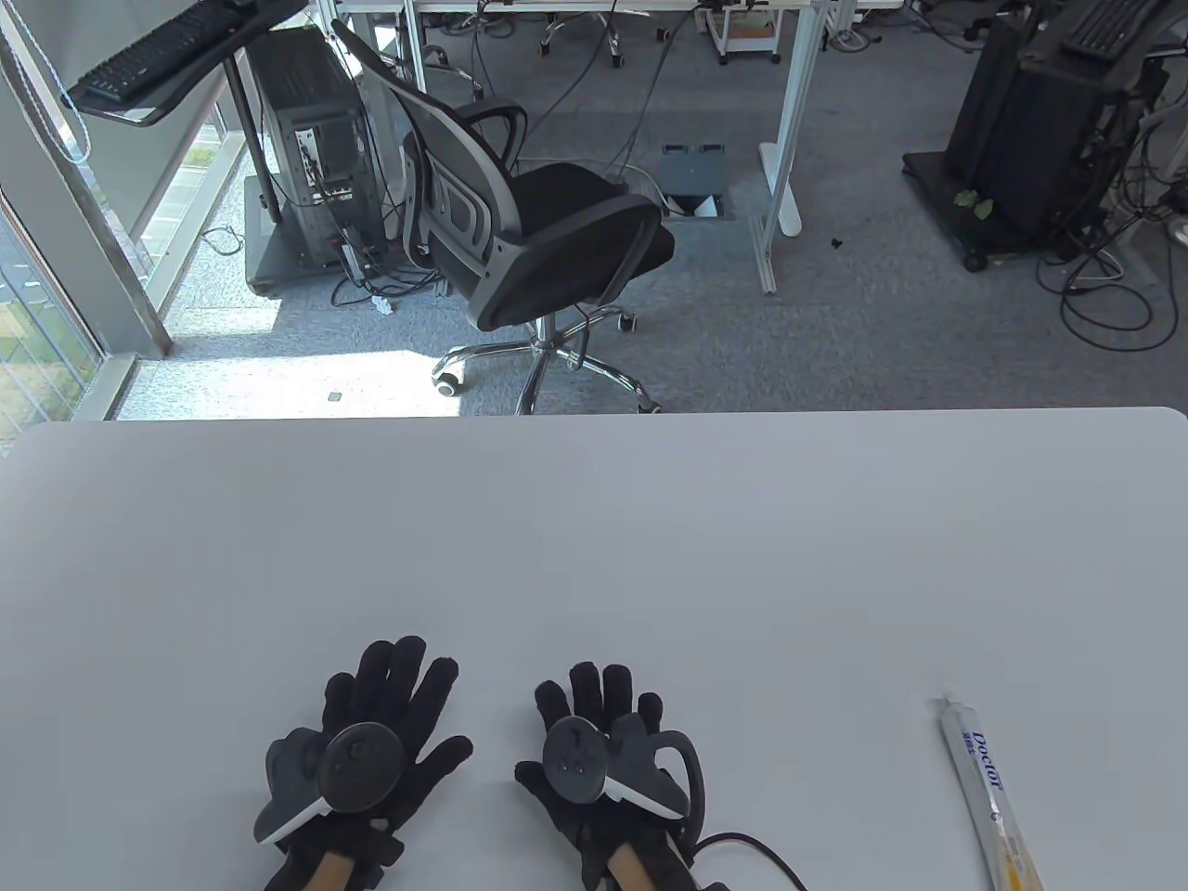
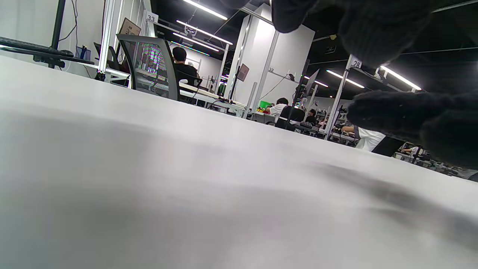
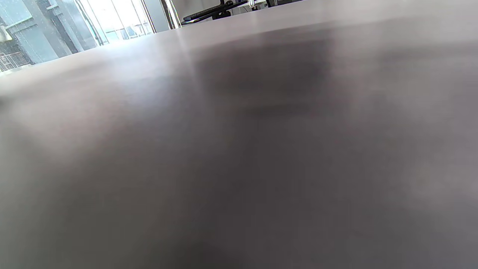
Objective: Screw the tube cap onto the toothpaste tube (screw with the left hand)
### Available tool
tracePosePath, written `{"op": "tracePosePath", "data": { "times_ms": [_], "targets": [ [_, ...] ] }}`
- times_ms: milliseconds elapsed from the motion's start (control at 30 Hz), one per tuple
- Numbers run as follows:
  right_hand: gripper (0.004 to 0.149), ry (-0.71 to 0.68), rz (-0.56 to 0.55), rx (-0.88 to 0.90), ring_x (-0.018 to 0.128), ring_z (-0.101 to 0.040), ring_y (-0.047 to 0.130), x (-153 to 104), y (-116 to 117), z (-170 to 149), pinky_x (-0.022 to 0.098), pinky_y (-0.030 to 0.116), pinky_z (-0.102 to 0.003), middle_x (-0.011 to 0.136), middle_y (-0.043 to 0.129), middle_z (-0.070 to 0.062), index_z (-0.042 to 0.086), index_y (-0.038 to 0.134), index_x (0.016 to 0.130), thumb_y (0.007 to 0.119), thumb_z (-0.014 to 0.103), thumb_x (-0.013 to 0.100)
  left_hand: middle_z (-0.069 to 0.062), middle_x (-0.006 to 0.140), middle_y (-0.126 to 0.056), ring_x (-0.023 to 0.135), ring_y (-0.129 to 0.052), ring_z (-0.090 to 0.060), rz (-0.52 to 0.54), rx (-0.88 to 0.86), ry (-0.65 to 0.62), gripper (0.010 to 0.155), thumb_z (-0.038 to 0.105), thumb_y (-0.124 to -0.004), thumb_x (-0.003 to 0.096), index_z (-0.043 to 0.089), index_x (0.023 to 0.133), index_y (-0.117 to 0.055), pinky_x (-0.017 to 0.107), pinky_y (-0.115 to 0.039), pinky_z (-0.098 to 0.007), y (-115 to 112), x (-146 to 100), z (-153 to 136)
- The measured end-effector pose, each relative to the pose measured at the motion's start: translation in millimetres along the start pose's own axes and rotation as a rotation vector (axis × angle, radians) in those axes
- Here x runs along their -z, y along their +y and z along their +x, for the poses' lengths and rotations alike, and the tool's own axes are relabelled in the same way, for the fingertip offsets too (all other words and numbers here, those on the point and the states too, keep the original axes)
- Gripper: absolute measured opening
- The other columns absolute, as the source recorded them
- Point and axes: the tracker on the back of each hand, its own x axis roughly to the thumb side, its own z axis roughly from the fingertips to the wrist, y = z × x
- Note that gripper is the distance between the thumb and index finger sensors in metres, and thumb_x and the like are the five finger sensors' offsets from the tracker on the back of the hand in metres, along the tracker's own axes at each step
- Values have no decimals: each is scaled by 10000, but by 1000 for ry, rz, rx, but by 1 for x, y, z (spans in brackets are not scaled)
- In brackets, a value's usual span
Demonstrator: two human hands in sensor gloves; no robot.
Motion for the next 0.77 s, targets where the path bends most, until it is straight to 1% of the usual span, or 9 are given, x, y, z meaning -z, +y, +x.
{"op": "tracePosePath", "data": {
  "times_ms": [133,233,400,533,667,700,733,767],
  "targets": [
    [761,4,17,-8,980,-560,23,2,3,0,591,114,-756,1129,77,-235,167,229,1133,588,518,560,-39,1246,-141,1141,-125,-336,7,-19,-3,780,691,-613,566,384,1193,-264,738,-179,-641,0,-1,-1],
    [762,6,8,5,980,-564,28,0,1,-1,591,118,-757,1129,83,-239,162,234,1133,591,516,561,-43,1246,-139,1141,-126,-337,-9,-15,2,781,691,-612,566,386,1193,-261,738,-179,-642,-2,0,-2],
    [761,6,-5,19,981,-567,46,-1,-2,-2,591,121,-758,1130,88,-243,159,241,1134,597,512,562,-46,1246,-142,1140,-129,-340,-6,-16,6,780,688,-613,567,382,1194,-264,738,-182,-642,-1,-1,-2],
    [759,2,22,13,980,-568,47,1,1,-2,590,121,-759,1129,88,-247,159,241,1135,596,512,564,-44,1246,-145,1140,-134,-342,-3,-29,10,780,688,-612,568,381,1194,-263,739,-186,-642,0,-1,-3],
    [760,-2,33,3,979,-571,48,1,2,0,590,121,-759,1129,88,-251,160,240,1135,597,511,564,-48,1247,-147,1141,-137,-342,-29,-27,15,779,686,-611,569,379,1194,-264,739,-188,-643,-3,0,-4],
    [760,-4,29,7,979,-572,49,1,1,0,591,123,-758,1129,89,-252,158,241,1135,597,511,564,-76,1246,-149,1140,-139,-344,-31,-26,16,779,685,-613,568,380,1194,-265,739,-189,-643,-3,0,-4],
    [759,-4,25,11,980,-573,48,0,1,0,591,123,-759,1129,90,-253,158,242,1135,598,510,564,-48,1247,-152,1141,-140,-342,-33,-23,14,777,685,-613,568,382,1193,-265,739,-189,-642,-3,0,-3],
    [759,-4,22,14,979,-573,49,0,0,0,590,124,-759,1129,91,-255,157,243,1135,598,510,564,-50,1248,-154,1141,-141,-343,-35,-17,13,778,684,-613,568,380,1194,-265,739,-190,-643,-3,-1,-3]
  ]
}}
